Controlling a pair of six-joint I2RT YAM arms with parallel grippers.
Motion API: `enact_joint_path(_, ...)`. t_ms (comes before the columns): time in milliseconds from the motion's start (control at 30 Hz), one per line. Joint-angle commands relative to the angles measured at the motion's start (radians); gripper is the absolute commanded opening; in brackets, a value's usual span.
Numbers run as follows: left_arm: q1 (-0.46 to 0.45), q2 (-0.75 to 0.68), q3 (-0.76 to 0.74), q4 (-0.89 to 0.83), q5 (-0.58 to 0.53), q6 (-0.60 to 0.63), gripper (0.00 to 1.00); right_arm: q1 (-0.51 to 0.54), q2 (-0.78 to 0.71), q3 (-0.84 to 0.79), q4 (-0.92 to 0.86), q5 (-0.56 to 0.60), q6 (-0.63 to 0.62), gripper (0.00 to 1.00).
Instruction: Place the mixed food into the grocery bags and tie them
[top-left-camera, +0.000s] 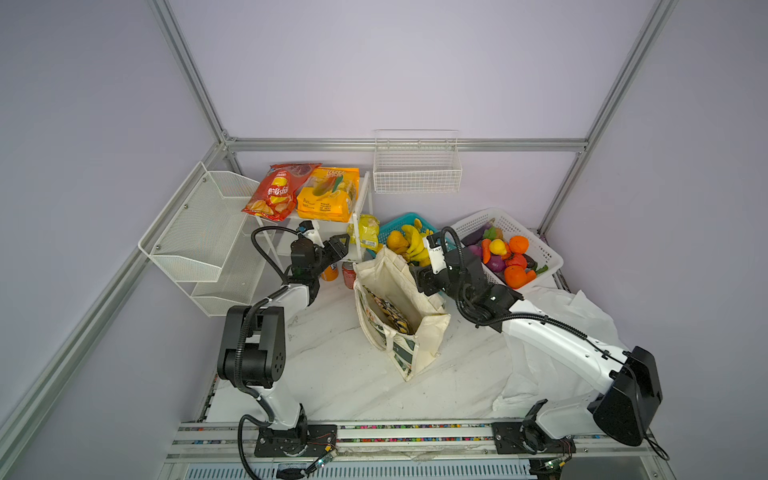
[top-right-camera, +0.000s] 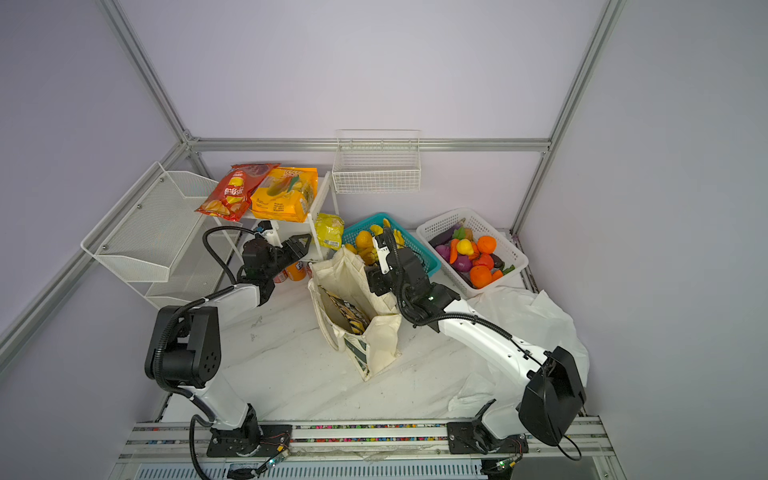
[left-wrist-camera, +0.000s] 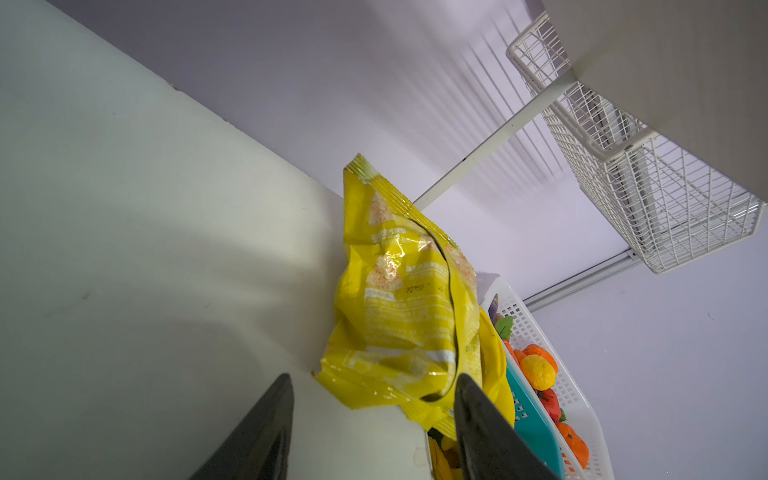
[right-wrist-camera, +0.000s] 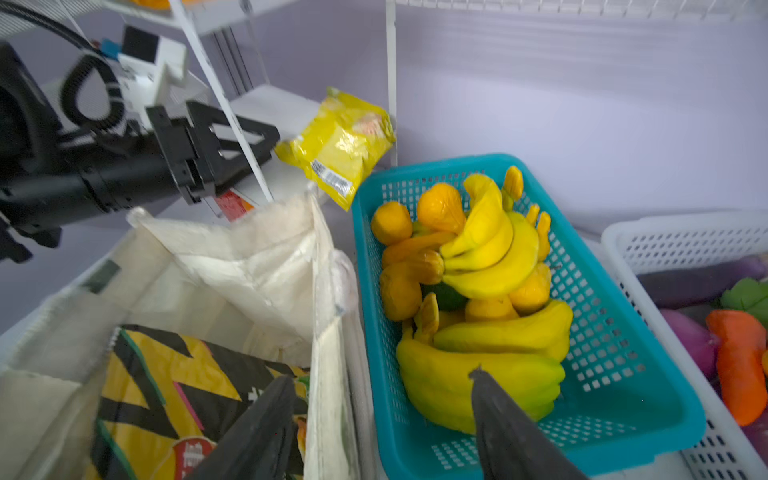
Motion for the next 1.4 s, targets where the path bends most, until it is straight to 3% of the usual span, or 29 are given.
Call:
enact_joint_path(0, 0.007, 0.027, 0.062, 0.031, 0.023, -0.022, 0.6, -0.011, 0.057, 0.12, 0.112, -0.069, 0.078, 0.75)
enact_joint_path(200, 0.007, 0.051, 0.068, 0.049, 0.037, -0.04, 0.6, -0.096, 0.291, 0.291, 0.202, -0.149, 0.191, 0.77)
enact_joint_path(567, 0.007, 0.072, 0.081, 0.048, 0.042, -0.049, 0.6, -0.103, 0.677, 0.594, 0.297, -0.217, 0.357, 0.82)
enact_joint_path(1000, 0.01, 0.089, 0.088, 0.034, 0.032, -0.052, 0.62, -0.104, 0.915, 0.866, 0.235, -0.227, 0.412, 0.87)
enact_joint_path(1133, 0.01, 0.101, 0.098, 0.036, 0.037, -0.068, 0.65, -0.104, 0.977, 0.942, 0.2, -0.233, 0.412, 0.84)
enact_joint_path(1367, 0.01, 0.128, 0.126, 0.02, 0.048, -0.09, 0.68, -0.103, 1.022, 0.985, 0.172, -0.271, 0.403, 0.69)
